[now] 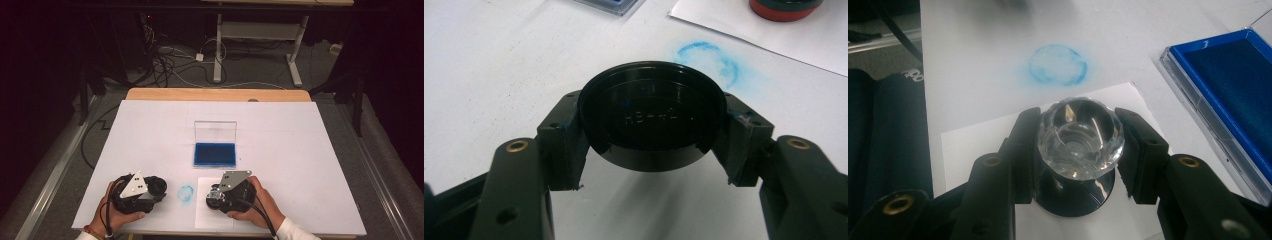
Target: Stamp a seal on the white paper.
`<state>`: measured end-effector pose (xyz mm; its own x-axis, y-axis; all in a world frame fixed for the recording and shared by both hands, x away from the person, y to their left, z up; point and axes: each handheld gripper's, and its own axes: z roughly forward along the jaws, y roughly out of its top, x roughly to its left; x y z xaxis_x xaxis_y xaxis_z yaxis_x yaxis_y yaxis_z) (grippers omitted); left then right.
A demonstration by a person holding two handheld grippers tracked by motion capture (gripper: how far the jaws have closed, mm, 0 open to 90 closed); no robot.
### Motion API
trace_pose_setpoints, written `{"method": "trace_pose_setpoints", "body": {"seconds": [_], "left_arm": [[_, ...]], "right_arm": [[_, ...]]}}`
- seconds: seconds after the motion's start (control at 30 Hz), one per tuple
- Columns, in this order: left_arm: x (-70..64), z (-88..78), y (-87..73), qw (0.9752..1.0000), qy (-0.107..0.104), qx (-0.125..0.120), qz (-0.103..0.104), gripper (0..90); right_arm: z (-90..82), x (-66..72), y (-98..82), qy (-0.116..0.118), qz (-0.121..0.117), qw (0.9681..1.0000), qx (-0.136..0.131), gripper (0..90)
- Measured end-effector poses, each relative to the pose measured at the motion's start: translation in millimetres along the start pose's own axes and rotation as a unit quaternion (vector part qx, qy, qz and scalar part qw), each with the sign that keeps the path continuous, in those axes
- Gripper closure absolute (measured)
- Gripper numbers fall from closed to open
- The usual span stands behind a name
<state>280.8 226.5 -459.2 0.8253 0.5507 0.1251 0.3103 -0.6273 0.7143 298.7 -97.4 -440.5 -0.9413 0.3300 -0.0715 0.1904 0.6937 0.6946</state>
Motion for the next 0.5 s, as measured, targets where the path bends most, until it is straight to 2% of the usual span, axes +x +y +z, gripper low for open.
{"method": "trace_pose_setpoints", "body": {"seconds": [0.3,0.5], "left_arm": [[-0.4,0.5,0.1,1.0,-0.001,0.003,0.001,36.5],[-1.0,0.0,0.7,1.0,0.0,0.001,0.001,36.5]], "right_arm": [[0.3,-0.3,-3.6,0.002,0.011,0.9999,-0.003,56.9],[1.0,-3.2,-5.7,0.012,0.017,0.9997,-0.008,56.9]]}}
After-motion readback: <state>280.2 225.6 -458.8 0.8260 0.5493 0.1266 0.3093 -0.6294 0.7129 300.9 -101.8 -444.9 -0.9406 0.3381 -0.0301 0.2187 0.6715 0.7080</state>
